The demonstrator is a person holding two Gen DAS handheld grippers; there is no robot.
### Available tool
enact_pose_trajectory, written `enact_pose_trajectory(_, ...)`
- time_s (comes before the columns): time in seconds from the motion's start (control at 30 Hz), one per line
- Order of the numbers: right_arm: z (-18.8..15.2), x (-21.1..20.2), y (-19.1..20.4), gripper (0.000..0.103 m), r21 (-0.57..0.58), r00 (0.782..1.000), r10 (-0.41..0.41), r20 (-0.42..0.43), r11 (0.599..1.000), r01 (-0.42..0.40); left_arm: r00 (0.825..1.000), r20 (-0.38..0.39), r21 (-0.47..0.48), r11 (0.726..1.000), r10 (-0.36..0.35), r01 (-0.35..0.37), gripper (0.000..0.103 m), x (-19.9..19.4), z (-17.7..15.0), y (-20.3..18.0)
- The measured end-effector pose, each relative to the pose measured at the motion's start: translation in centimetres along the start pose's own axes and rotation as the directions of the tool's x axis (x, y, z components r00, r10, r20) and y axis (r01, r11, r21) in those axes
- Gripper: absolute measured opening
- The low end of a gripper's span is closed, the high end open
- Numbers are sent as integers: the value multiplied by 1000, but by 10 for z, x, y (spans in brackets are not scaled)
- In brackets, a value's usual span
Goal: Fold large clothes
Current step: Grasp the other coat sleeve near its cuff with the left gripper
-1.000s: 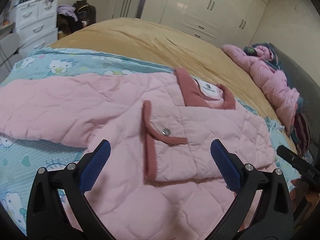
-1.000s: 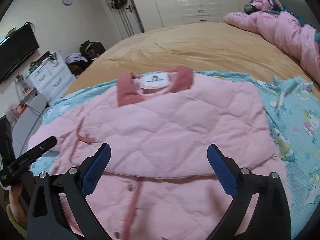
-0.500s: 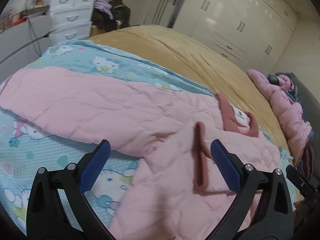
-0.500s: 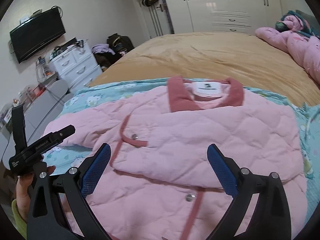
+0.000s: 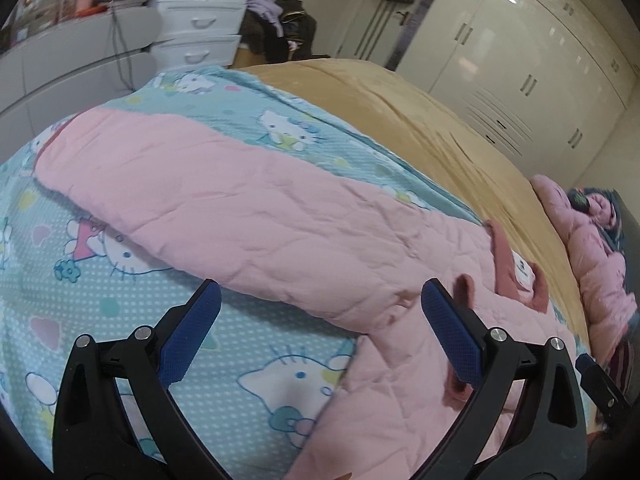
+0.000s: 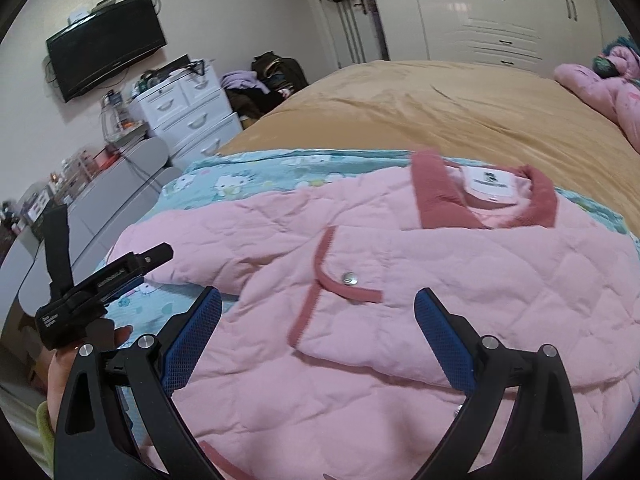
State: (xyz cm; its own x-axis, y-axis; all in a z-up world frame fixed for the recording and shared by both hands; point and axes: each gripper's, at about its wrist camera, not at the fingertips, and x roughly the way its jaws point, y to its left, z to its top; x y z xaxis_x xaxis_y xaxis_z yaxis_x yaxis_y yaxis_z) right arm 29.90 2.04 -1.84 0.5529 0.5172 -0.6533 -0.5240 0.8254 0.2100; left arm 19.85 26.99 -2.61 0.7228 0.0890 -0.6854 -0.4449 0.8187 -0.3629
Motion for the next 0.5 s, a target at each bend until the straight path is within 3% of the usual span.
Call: enact_pose_trajectory(0.5,-5,59,62,96,-107,991,65,-118,991,-77,996,-8,-201,975,90,-90,94,16,9,84)
